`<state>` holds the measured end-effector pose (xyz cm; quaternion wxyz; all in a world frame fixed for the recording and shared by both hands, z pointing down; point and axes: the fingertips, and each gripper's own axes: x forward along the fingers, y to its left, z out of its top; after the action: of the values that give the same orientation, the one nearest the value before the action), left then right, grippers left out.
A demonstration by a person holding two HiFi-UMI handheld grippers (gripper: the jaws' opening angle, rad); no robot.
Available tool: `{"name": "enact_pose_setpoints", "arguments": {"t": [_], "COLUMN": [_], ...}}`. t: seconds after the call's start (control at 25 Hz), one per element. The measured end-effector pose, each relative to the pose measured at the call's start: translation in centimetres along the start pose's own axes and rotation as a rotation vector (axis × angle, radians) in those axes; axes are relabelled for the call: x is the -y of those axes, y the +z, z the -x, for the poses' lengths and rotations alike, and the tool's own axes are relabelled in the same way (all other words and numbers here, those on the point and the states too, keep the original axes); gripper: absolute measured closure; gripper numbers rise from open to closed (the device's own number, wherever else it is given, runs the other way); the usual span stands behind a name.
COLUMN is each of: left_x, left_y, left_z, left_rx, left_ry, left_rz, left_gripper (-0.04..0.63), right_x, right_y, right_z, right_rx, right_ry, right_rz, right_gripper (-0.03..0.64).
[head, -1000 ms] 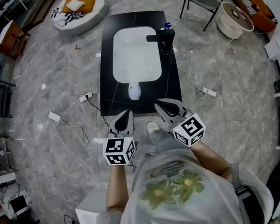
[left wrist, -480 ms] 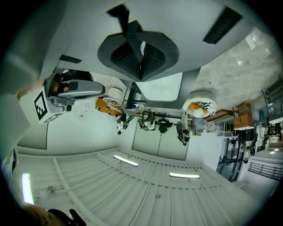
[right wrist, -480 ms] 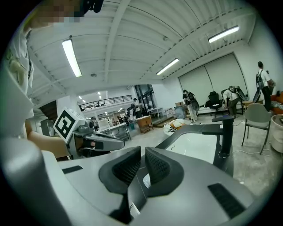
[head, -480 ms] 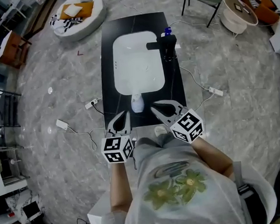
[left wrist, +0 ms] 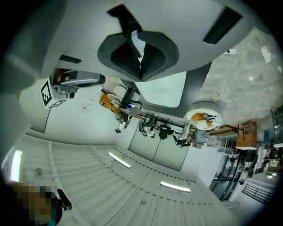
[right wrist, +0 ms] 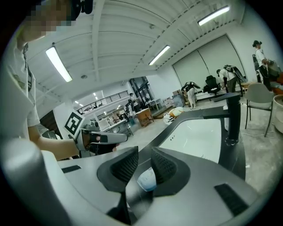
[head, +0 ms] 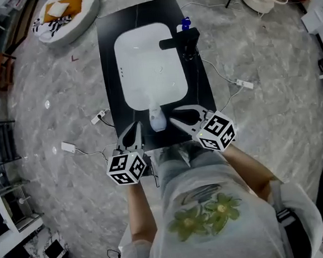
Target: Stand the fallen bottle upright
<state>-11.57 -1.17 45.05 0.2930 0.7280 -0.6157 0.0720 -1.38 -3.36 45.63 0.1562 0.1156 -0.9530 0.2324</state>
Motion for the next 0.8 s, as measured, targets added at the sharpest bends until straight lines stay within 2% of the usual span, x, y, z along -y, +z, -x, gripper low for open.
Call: {"name": "enact_pose_setpoints", "arguments": {"t": [0.12, 0.16, 0.24, 0.32, 0.56, 0.8], "left_x": [-1.7, -2.2, -3.3, -4.8, -7.8, -9.4], "left_y": [0.4, 0.7, 1.0, 1.1, -0.1, -1.5], "left_z": [-2.1, -2.8, -4.1, -5.5, -9.6, -12.6], "left_rx": [-0.059, -0.077, -0.108, -0.140, -0.244, -0.320], "left_ry": [-0.057, -0.085, -0.144, -0.184, -0.217, -0.276], "left_rz": [-0.043, -0.057, -0.064, -0.058, -0.117, -0.150], "left_gripper": [0.577, 0.577, 0.577, 0.577, 0.575, 0.574], "right_x": [0.8, 1.0, 1.5, 2.1, 5.1, 7.3], "right_y": [0.2, 0.3, 0.1, -0.4, -2.1, -4.1], "right_z": [-1.9, -2.7, -4.3, -6.1, -9.8, -12.6], "right_rx": [-0.013, -0.010, -0.013, -0.033, -0.094, -0.124], "right_ry": [0.014, 0.022, 0.033, 0.037, 0.005, 0.007], "right_rz": [-0.094, -0.142, -0.235, -0.284, -0.355, -0.497], "right_gripper": [0.463, 0.454, 0.443, 0.434, 0.420, 0.397]}}
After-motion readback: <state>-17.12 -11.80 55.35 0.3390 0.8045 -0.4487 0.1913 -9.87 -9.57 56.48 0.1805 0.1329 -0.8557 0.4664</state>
